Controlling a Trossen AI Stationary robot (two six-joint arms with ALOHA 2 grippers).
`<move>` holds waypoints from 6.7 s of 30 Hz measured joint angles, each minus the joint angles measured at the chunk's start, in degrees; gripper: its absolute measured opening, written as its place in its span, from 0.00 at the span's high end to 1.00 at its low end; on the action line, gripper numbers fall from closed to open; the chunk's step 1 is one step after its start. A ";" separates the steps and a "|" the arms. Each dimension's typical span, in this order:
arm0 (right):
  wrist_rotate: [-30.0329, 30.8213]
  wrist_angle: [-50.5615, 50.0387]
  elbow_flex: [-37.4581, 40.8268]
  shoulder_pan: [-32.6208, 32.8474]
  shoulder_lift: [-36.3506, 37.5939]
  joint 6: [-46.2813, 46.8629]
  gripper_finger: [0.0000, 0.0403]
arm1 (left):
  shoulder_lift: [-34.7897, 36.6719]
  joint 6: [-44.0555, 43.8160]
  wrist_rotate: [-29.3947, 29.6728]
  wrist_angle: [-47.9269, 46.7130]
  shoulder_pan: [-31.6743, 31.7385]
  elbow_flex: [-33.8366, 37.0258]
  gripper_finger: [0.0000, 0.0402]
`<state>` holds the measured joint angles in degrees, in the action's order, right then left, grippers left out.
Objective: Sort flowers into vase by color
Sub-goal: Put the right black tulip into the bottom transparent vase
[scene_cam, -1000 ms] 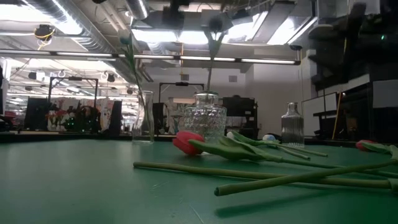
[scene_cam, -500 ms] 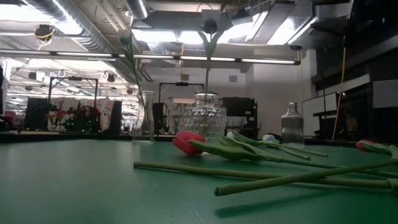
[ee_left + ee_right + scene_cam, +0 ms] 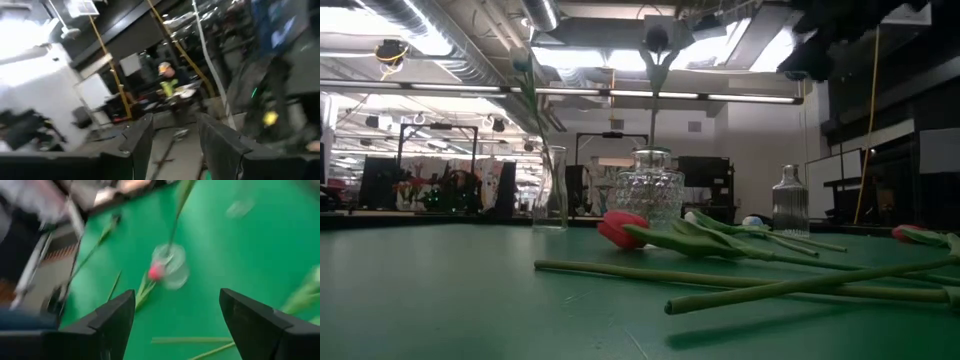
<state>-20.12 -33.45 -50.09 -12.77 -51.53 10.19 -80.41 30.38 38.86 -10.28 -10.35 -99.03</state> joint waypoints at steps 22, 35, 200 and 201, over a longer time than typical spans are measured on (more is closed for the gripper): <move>16.79 5.81 0.04 38.44 -28.48 8.98 0.28 | 5.76 -46.87 -12.34 -38.37 -18.51 -1.61 0.62; 20.92 4.97 0.04 44.40 -38.32 15.34 0.28 | -0.08 -43.70 -11.66 -39.15 -18.38 -1.61 0.62; 92.56 -13.09 -47.28 41.04 -44.33 -60.13 0.45 | -8.26 -49.76 -45.20 -7.37 16.19 17.15 0.99; 92.56 -13.09 -47.28 41.19 -44.33 -58.72 0.45 | -8.24 -50.10 -45.24 -7.24 16.68 17.15 0.99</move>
<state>72.44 -46.55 -97.36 28.43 -95.85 -48.53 -88.64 -19.72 -6.38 -17.52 6.32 -81.89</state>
